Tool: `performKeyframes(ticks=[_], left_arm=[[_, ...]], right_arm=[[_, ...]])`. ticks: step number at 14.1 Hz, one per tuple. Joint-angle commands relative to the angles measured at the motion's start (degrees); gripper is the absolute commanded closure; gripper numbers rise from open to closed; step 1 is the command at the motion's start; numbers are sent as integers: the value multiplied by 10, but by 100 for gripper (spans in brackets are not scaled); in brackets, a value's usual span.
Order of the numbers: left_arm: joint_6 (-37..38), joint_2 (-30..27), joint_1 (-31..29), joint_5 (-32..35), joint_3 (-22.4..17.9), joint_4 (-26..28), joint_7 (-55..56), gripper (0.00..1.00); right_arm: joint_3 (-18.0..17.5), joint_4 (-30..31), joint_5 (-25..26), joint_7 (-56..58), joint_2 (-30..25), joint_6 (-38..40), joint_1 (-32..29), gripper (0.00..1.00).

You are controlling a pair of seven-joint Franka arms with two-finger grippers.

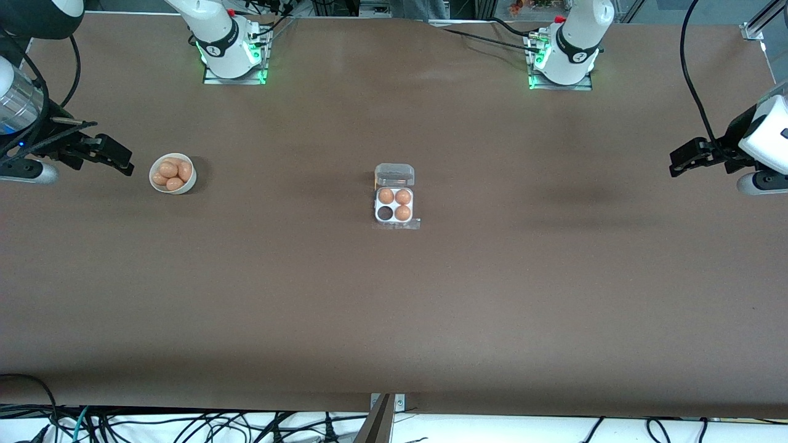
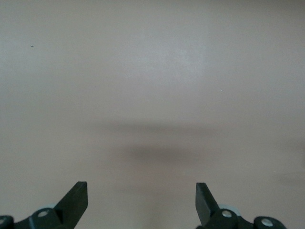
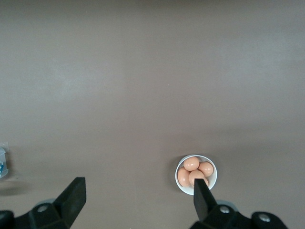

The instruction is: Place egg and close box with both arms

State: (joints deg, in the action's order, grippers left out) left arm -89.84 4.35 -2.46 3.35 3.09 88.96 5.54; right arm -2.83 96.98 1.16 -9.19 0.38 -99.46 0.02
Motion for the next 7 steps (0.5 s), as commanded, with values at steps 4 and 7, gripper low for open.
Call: performKeyframes(ticks=[4, 7], left_arm=[[13, 8, -4, -7, -1, -19, -11, 0], [12, 9, -13, -6, -3, -19, -15, 0]], right_arm=[[-6, 5, 1, 7, -10, 6, -8, 0], [-6, 5, 1, 7, -10, 6, -8, 0]])
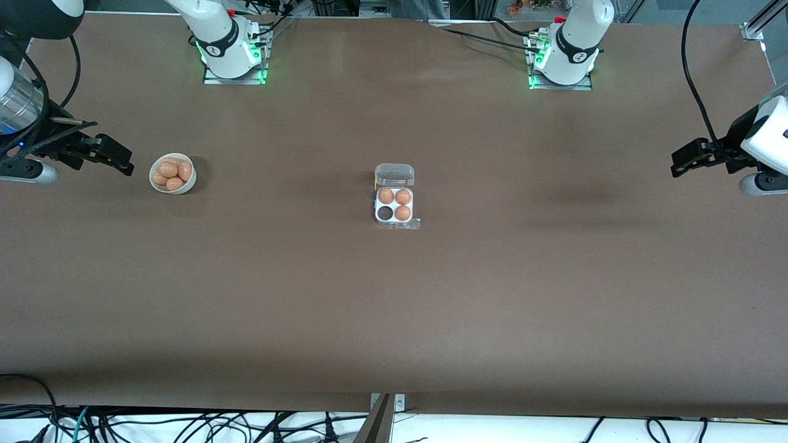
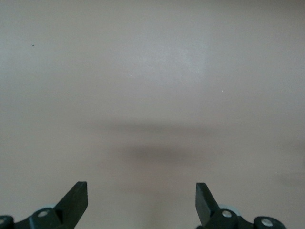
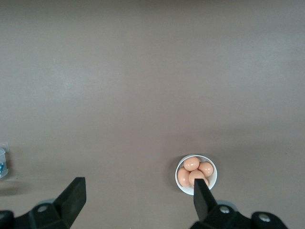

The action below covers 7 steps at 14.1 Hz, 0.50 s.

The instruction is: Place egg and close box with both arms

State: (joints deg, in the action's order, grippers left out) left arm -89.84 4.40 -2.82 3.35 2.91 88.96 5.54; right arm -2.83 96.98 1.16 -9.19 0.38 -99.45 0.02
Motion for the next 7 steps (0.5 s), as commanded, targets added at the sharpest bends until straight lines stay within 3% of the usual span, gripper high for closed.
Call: performKeyframes(ticks=[1, 7], left_arm=[[12, 8, -14, -6, -1, -20, -15, 0], [12, 8, -18, -5, 1, -21, -14, 0]], right_arm=[[-7, 5, 1, 7, -10, 6, -8, 0], [-7, 5, 1, 7, -10, 6, -8, 0]])
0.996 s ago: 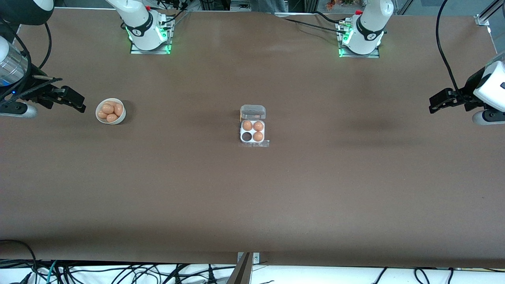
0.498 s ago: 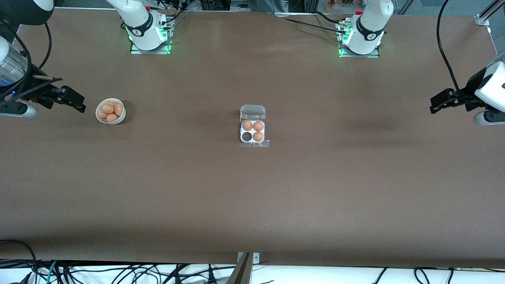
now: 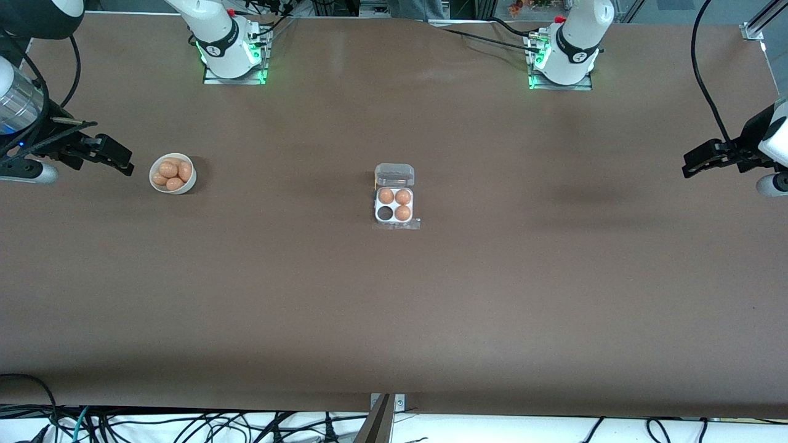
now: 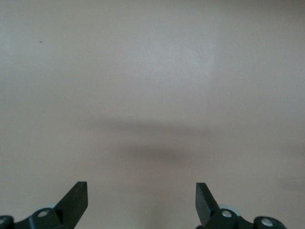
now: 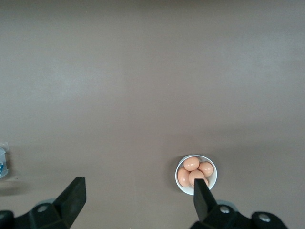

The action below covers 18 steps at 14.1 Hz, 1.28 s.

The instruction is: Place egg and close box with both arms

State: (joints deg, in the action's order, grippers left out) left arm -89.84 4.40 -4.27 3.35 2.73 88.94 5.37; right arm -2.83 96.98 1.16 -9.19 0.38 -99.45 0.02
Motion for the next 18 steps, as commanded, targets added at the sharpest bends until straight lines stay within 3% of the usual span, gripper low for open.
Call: performKeyframes(ticks=[1, 13, 18], left_arm=[[12, 8, -4, -4, 3, -21, -12, 0], [12, 8, -4, -7, 3, -22, -9, 0], [12, 8, -4, -6, 3, -32, -9, 0]], right_arm=[[-7, 5, 1, 7, -10, 6, -8, 0], [-7, 5, 1, 7, -10, 7, -8, 0], [-6, 5, 11, 7, 23, 48, -7, 0]])
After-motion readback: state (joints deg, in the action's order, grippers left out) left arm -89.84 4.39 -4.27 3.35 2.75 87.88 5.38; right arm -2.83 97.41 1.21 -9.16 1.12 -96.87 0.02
